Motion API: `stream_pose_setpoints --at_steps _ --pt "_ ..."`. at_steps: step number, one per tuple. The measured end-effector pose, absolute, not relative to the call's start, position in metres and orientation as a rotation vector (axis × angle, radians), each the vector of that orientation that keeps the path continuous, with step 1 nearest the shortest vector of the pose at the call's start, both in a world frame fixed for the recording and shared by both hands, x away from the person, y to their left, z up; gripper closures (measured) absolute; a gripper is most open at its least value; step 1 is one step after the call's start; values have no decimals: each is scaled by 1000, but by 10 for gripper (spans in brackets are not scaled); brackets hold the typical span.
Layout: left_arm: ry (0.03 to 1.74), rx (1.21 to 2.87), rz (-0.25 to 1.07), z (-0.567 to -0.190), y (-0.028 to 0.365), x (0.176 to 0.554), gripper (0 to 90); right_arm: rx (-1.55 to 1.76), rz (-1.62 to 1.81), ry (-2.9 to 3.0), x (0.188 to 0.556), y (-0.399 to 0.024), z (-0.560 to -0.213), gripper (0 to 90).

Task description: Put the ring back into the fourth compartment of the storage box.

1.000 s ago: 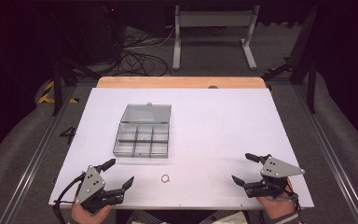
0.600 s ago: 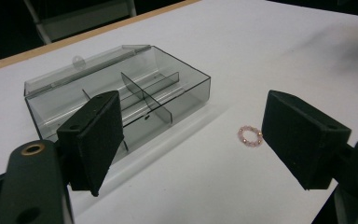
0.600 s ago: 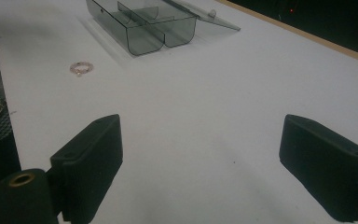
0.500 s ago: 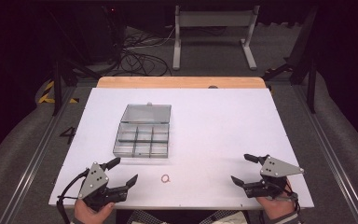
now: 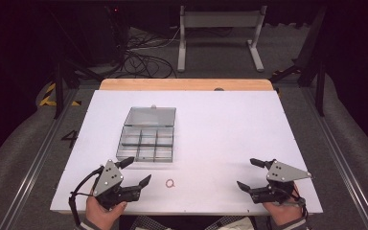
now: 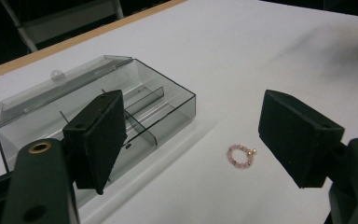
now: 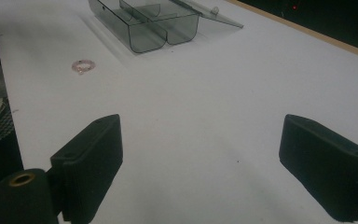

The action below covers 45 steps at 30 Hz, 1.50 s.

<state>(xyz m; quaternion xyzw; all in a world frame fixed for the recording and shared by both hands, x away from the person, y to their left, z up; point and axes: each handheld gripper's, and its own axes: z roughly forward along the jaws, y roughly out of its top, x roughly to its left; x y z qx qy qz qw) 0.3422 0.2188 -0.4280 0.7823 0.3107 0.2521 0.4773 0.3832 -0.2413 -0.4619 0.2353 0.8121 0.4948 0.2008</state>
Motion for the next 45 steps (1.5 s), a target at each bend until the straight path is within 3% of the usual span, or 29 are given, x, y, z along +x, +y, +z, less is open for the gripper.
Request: stream_pose_setpoints --at_steps 36,39,45 --pt "713 2014 515 -421 181 376 238 653 1379 2286 384 -242 -463 151" --pt "739 2016 452 -419 182 379 259 656 1381 2287 384 -242 -463 151" --pt "723 2048 469 -419 181 379 310 651 1381 2288 384 -242 -463 153"
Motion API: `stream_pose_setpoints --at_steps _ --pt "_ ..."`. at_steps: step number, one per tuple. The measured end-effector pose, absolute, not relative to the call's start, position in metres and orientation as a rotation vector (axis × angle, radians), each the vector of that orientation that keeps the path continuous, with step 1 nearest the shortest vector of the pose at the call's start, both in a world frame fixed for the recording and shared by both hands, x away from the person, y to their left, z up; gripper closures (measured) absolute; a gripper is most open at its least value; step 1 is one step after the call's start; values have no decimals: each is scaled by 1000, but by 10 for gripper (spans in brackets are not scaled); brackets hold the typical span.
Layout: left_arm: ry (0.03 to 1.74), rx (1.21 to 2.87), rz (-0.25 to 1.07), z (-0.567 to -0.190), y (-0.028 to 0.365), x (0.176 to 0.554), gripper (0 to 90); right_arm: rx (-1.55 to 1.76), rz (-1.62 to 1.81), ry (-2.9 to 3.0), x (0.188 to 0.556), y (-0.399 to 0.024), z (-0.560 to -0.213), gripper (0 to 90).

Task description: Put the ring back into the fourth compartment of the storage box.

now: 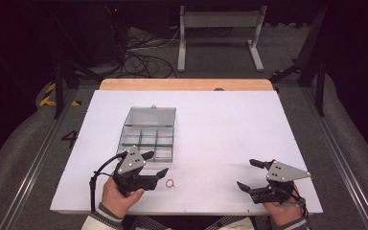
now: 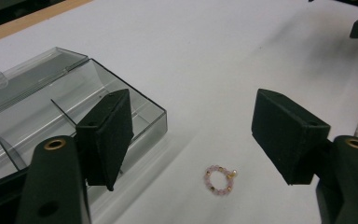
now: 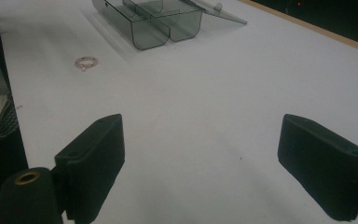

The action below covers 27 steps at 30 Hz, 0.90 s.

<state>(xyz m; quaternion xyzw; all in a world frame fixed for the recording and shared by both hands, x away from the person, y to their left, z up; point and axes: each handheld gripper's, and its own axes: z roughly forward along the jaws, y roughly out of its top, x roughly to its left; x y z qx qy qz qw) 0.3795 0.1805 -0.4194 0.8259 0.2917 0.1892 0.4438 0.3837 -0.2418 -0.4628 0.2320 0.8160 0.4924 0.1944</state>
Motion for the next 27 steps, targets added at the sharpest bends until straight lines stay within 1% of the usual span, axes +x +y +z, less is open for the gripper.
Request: stream_pose_setpoints --at_steps 1,4,8,13,19,21,27 --pt "726 2058 468 -420 179 379 310 651 1381 2288 384 -242 -463 153" --pt "727 2108 473 -420 176 381 357 650 1377 2290 384 -241 -463 153" --pt "757 2147 426 -419 174 385 415 650 1378 2292 384 -241 -463 154" --pt "786 2190 379 -422 172 391 430 649 1374 2294 384 -241 -463 155" --pt "807 2245 364 -425 168 395 467 649 1373 2295 384 -241 -463 156" --pt "811 2272 329 -426 166 397 478 651 1373 2295 384 -241 -463 156" --pt "828 2327 288 -431 160 400 507 654 1368 2298 384 -241 -463 157"
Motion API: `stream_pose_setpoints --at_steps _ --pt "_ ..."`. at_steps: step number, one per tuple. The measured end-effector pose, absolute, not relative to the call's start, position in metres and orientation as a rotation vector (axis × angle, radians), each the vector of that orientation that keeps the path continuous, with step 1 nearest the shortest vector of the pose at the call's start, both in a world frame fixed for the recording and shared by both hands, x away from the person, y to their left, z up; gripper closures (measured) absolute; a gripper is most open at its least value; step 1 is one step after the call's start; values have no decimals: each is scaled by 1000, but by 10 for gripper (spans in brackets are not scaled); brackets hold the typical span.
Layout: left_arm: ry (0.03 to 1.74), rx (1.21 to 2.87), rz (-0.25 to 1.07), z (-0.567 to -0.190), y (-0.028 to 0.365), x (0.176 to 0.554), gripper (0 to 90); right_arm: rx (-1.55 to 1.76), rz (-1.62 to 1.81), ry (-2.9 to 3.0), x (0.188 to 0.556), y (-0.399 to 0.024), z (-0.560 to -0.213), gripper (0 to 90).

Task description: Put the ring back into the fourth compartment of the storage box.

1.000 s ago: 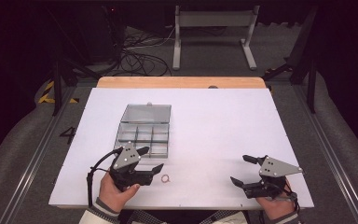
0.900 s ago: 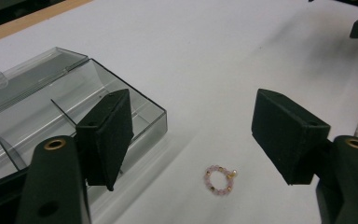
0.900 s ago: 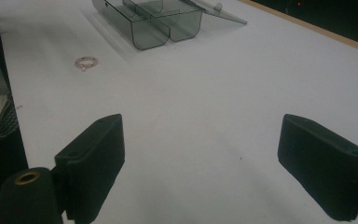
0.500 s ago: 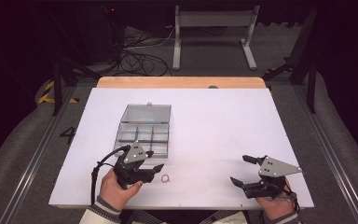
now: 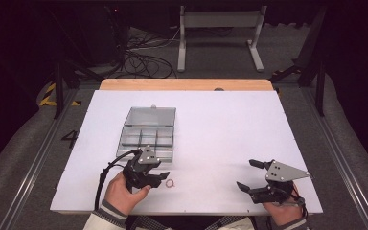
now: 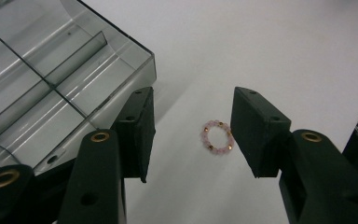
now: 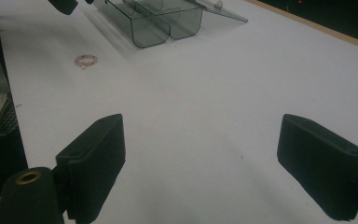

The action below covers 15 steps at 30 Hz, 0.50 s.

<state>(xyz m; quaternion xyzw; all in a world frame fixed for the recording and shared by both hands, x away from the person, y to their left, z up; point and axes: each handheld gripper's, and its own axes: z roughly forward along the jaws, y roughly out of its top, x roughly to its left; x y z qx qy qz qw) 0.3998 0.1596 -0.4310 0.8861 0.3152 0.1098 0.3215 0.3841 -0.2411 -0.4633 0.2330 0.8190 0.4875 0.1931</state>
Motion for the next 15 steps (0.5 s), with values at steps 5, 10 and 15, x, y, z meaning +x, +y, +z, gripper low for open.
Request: stream_pose_setpoints --at_steps 5,10,15 --pt "828 2367 264 -435 156 403 526 657 1371 2298 384 -241 -463 158" --pt "835 2407 247 -439 153 406 536 652 1368 2298 384 -241 -464 159" --pt "841 2439 221 -444 149 407 540 652 1368 2298 384 -241 -464 160"
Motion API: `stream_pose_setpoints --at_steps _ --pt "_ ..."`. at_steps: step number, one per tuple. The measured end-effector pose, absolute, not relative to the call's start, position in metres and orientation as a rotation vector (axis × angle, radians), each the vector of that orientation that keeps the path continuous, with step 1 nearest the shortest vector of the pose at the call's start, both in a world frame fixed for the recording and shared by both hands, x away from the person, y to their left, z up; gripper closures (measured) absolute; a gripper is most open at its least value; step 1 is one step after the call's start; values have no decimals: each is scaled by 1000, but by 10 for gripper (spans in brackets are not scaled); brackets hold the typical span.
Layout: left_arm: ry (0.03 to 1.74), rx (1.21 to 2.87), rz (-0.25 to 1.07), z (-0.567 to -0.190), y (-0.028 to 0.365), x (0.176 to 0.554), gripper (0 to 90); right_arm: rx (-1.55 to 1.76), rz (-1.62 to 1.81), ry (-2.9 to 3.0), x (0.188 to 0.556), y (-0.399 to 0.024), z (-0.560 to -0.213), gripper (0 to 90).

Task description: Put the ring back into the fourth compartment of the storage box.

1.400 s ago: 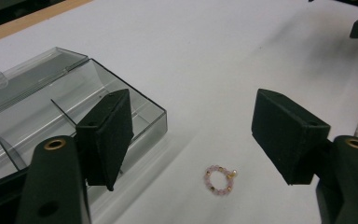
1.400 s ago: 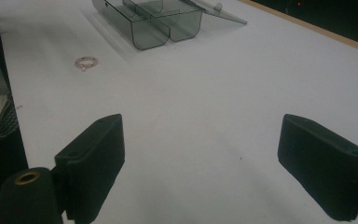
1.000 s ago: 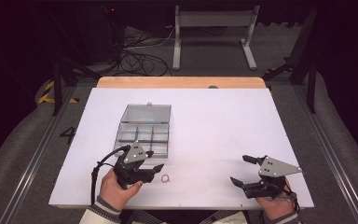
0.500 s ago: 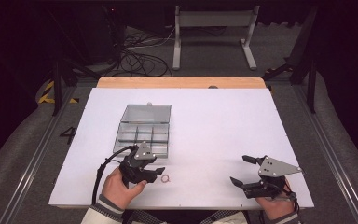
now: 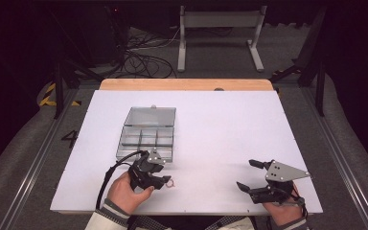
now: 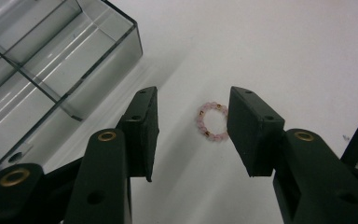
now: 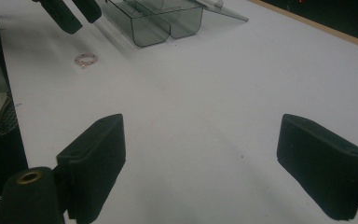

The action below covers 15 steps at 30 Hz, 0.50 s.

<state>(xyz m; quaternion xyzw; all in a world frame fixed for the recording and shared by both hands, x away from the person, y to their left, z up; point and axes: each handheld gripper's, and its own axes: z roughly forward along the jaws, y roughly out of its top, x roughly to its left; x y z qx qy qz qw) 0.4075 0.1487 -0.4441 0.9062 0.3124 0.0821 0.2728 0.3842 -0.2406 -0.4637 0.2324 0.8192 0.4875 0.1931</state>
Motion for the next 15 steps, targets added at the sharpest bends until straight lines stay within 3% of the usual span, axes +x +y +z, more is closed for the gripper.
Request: stream_pose_setpoints --at_steps 15 --pt "838 2512 200 -454 139 409 568 649 1366 2304 384 -240 -464 162"
